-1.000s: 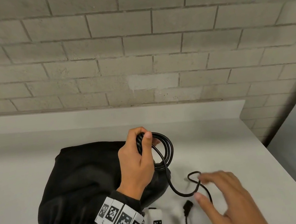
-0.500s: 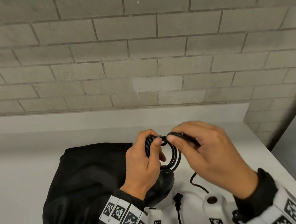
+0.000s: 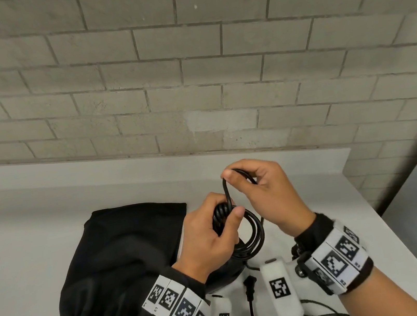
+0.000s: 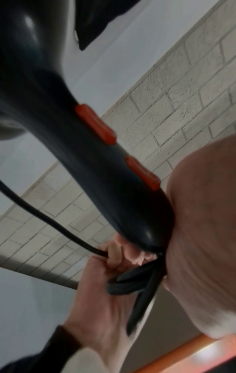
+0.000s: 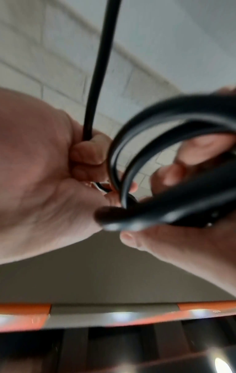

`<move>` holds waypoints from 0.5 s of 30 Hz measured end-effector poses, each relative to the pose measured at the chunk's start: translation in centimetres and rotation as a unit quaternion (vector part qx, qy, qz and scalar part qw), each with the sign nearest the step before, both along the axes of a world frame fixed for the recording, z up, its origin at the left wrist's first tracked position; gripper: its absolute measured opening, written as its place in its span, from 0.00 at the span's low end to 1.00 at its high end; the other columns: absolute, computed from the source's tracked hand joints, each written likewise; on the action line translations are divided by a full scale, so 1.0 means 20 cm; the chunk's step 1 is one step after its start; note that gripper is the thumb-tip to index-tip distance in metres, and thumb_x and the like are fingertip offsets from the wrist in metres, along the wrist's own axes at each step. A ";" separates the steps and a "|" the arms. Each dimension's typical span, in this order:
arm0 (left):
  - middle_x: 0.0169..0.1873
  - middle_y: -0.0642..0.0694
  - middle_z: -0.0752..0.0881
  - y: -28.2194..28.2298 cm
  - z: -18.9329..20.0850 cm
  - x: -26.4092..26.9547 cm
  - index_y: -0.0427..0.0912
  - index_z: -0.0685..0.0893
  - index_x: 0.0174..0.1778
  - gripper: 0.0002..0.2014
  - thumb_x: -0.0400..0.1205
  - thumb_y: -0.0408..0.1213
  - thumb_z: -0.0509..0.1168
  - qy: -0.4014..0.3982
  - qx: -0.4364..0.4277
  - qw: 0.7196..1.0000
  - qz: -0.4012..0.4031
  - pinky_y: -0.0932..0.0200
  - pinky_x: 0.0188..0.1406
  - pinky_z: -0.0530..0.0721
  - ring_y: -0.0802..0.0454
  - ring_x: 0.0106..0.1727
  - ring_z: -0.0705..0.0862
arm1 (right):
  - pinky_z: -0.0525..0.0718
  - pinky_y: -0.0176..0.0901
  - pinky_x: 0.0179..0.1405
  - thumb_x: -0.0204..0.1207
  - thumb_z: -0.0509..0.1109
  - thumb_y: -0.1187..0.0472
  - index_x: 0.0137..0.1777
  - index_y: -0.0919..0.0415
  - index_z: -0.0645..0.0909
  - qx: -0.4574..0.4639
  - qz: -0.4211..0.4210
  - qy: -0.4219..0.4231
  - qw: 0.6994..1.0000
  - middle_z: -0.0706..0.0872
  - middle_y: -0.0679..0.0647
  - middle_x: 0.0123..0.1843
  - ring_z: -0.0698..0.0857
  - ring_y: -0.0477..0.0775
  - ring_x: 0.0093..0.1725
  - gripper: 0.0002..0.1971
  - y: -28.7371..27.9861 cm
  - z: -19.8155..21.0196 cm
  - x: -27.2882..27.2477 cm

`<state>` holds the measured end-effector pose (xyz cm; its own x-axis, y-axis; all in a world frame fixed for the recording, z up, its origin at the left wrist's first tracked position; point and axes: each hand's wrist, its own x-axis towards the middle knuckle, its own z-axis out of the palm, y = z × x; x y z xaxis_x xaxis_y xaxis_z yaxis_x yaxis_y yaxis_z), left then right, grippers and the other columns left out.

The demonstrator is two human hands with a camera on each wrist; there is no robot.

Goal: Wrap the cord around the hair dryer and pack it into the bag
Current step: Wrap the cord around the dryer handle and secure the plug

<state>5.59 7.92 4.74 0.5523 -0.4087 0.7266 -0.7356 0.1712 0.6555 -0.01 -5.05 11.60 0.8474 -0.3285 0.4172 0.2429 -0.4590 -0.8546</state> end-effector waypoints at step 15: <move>0.21 0.49 0.84 -0.01 -0.04 0.01 0.48 0.77 0.49 0.19 0.85 0.62 0.56 0.035 -0.048 0.995 0.086 0.68 0.27 0.81 0.60 0.23 0.85 | 0.68 0.35 0.23 0.78 0.68 0.40 0.46 0.63 0.87 0.195 0.049 0.079 0.976 0.85 0.53 0.36 0.71 0.45 0.25 0.23 0.01 -0.23 -0.13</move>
<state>5.72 7.62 3.85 0.6591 -0.2347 0.7145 -0.7119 0.1115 0.6933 -2.65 -4.85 6.96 0.9267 -0.3496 0.1381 0.1202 -0.0726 -0.9901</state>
